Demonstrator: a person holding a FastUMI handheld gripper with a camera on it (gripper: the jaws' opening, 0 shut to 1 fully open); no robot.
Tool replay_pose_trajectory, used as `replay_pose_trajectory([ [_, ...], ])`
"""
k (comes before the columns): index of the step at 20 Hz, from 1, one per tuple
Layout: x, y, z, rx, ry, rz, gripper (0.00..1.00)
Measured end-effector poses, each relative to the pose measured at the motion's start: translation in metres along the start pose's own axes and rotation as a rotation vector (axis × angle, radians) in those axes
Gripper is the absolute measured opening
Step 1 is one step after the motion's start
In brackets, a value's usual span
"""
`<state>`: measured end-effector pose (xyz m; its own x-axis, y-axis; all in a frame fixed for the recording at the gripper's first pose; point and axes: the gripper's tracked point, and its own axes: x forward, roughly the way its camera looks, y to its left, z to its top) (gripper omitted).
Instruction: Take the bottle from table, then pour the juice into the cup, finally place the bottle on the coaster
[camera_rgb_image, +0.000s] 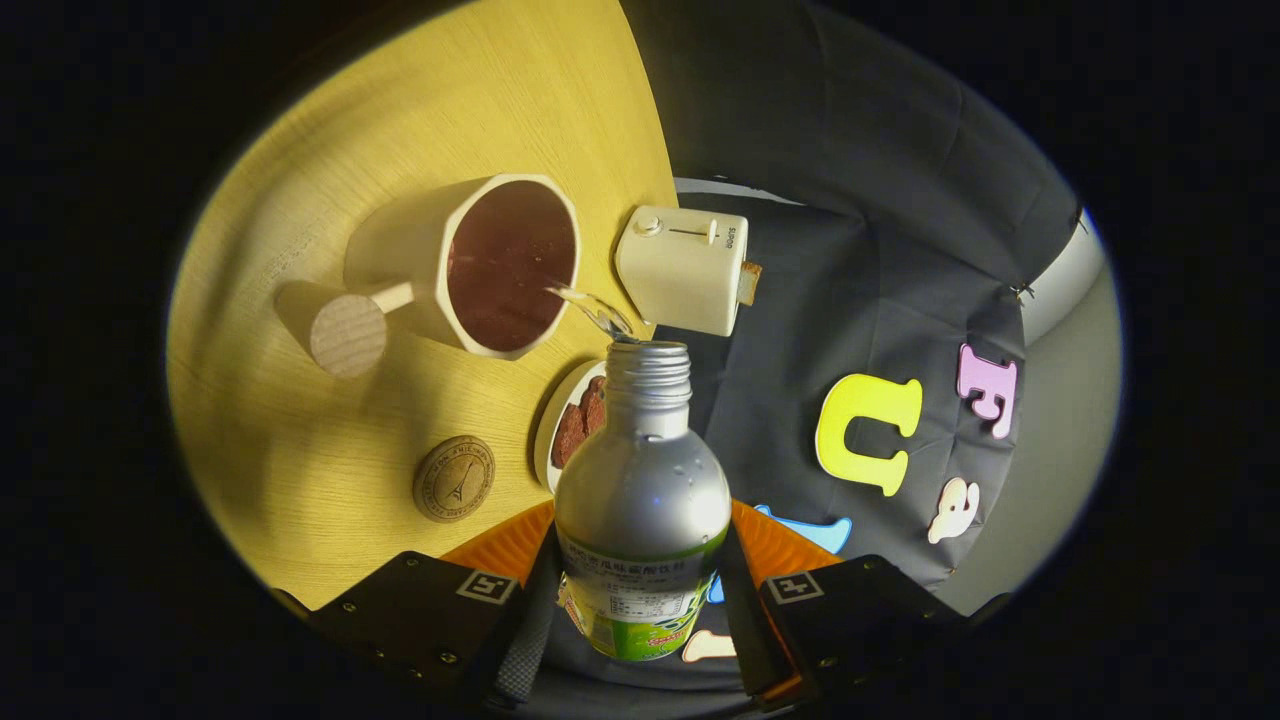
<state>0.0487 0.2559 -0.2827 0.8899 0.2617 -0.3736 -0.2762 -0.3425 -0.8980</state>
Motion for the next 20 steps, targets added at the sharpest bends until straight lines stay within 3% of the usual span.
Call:
replay_pose_trajectory([
  [20, 0.0, -0.025, -0.017, -0.058, 0.002, -0.045, 0.75],
])
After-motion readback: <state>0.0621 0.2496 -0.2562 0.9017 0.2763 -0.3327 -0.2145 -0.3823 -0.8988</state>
